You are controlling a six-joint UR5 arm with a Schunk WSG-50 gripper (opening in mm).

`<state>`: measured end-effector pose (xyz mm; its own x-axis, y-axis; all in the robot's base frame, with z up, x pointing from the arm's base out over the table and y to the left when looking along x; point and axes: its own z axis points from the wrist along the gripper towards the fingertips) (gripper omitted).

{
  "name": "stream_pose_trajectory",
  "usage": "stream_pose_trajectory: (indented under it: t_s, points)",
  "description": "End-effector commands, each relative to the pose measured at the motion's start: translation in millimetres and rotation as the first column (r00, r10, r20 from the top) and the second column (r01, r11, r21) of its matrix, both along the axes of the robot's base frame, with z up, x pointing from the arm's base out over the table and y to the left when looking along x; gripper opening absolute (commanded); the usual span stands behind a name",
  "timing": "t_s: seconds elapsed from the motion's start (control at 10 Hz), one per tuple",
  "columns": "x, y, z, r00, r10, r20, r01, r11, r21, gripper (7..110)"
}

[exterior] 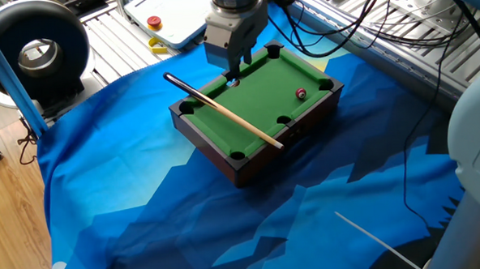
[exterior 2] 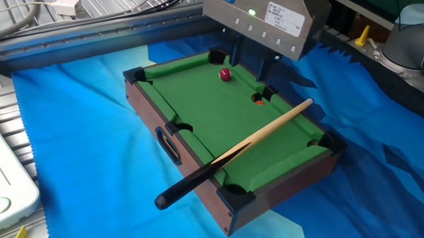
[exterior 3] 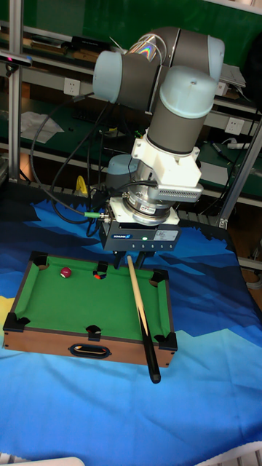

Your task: Hit the pool ball

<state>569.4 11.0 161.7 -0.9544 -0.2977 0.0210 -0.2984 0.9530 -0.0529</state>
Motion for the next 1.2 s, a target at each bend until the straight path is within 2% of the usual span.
stream_pose_trajectory:
  t_s: [0.0, 0.2, 0.3, 0.4, 0.6, 0.8, 1.1]
  points:
    - [11.2, 10, 1.0, 0.995, 0.09, 0.044, -0.091, 0.995, 0.038, 44]
    - [14.4, 24, 1.3, 0.976, 0.206, 0.066, -0.212, 0.973, 0.087, 44]
    - [10.9, 23, 1.1, 0.969, 0.24, 0.052, -0.244, 0.966, 0.084, 44]
    - [12.4, 13, 1.0, 0.969, 0.24, 0.049, -0.242, 0.969, 0.045, 44]
    - [14.9, 25, 1.4, 0.983, 0.17, 0.067, -0.176, 0.98, 0.092, 44]
    - [14.5, 19, 1.2, 0.987, 0.15, 0.061, -0.154, 0.985, 0.071, 44]
    - [10.3, 17, 0.9, 0.988, 0.148, 0.043, -0.15, 0.986, 0.065, 44]
